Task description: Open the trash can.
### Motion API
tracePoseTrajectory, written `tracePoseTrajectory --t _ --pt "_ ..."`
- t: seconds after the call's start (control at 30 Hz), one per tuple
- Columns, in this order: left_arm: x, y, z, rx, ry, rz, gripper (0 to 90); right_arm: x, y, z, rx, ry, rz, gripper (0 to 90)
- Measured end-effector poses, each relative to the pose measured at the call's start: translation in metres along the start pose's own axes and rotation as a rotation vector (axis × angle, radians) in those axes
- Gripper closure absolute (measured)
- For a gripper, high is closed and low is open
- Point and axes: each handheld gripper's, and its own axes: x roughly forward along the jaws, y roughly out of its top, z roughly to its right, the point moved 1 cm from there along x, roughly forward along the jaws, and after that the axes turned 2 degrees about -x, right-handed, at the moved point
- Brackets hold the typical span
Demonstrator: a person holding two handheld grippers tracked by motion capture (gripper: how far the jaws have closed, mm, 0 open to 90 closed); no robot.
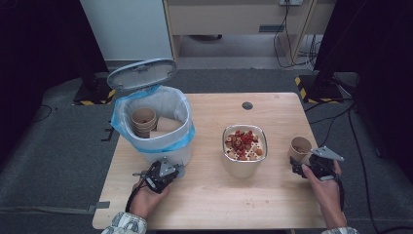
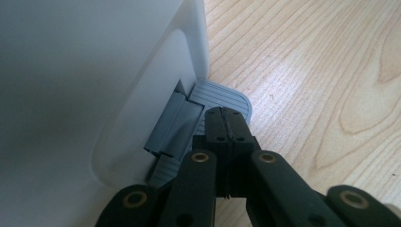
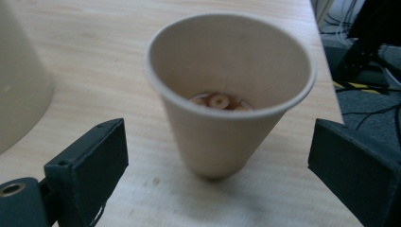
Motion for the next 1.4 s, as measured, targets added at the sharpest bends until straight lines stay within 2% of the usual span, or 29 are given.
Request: tracePoseTrajectory --t 0.1,0.47,0.6,0.73,0.9,1.0,1.2,1.3,1.4 --pt "0.000 0.000 0.000 -0.001 -0.001 0.001 89.6 0.008 0.006 0.004 0.029 -0.003 0.021 5.8" --pt "0.000 0.000 0.000 0.003 0.001 -0.003 89.6 0.025 0.013 0.007 0.047 0.006 0.034 6.7" --pt "0.000 0.000 0.000 0.003 0.000 0.000 89.6 0.031 0.012 0.010 0.065 0.006 0.029 8.4" --pt "0.000 0.000 0.000 0.003 0.000 0.001 89.6 0.034 0.012 0.011 0.075 0.027 0.041 13.1" --pt "0.000 0.000 0.000 0.004 0.001 -0.004 89.6 0.035 0.013 0.010 0.063 0.040 0.058 19.7" --pt "0.000 0.000 0.000 0.002 -0.001 0.001 89.6 0.035 0.013 0.009 0.035 0.053 0.071 24.7" --pt "0.000 0.000 0.000 0.002 -0.002 0.001 89.6 0.032 0.014 0.008 -0.008 0.069 0.080 27.1" --pt "0.000 0.000 0.000 0.003 -0.001 0.002 89.6 0.026 0.020 0.005 -0.045 0.091 0.105 28.4" --pt "0.000 0.000 0.000 0.002 -0.002 0.002 89.6 0.022 0.024 0.000 -0.061 0.115 0.121 29.1"
